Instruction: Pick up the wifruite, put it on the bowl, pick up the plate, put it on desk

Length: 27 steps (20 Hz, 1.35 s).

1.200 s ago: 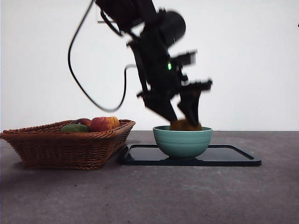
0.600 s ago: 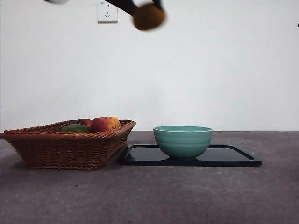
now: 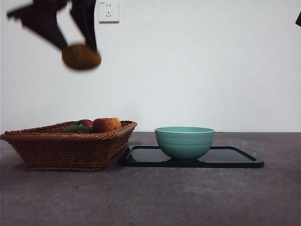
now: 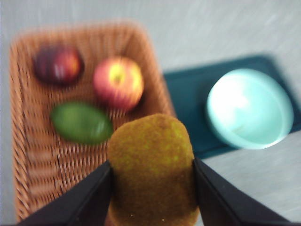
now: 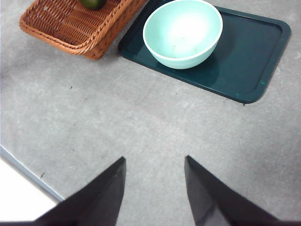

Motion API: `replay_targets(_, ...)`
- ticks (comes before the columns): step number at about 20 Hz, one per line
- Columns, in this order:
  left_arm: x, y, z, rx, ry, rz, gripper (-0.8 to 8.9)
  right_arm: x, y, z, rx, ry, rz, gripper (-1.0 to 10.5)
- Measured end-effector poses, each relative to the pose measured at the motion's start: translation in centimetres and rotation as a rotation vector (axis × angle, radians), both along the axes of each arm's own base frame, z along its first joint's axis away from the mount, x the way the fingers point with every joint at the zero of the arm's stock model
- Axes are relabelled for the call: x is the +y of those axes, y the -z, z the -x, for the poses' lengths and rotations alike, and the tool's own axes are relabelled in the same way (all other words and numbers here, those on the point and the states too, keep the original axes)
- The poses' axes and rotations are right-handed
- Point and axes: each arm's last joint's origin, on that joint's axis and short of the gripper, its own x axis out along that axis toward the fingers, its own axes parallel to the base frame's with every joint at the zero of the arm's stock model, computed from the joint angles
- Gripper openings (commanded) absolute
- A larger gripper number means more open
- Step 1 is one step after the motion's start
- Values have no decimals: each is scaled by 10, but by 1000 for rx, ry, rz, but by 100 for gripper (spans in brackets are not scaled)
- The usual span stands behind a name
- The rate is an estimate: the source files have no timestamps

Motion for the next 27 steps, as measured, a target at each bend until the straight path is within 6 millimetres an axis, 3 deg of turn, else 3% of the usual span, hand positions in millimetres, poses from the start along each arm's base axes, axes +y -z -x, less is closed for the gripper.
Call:
replay_targets(5,-2,57,-9,-11,-18,19,213,0,0,0,-1,0,-1,199)
replay_targets(13,-16,111,-41,69,-11,-50,213,0,0,0,-2,3,1,199)
replay_targets(20,-14,132,-54,94,-27,-69,217,0,0,0,-2,3,1,199)
replay_targets(27,-14,132,-54,100,-28,-72,246,0,0,0,-2,3,1,199)
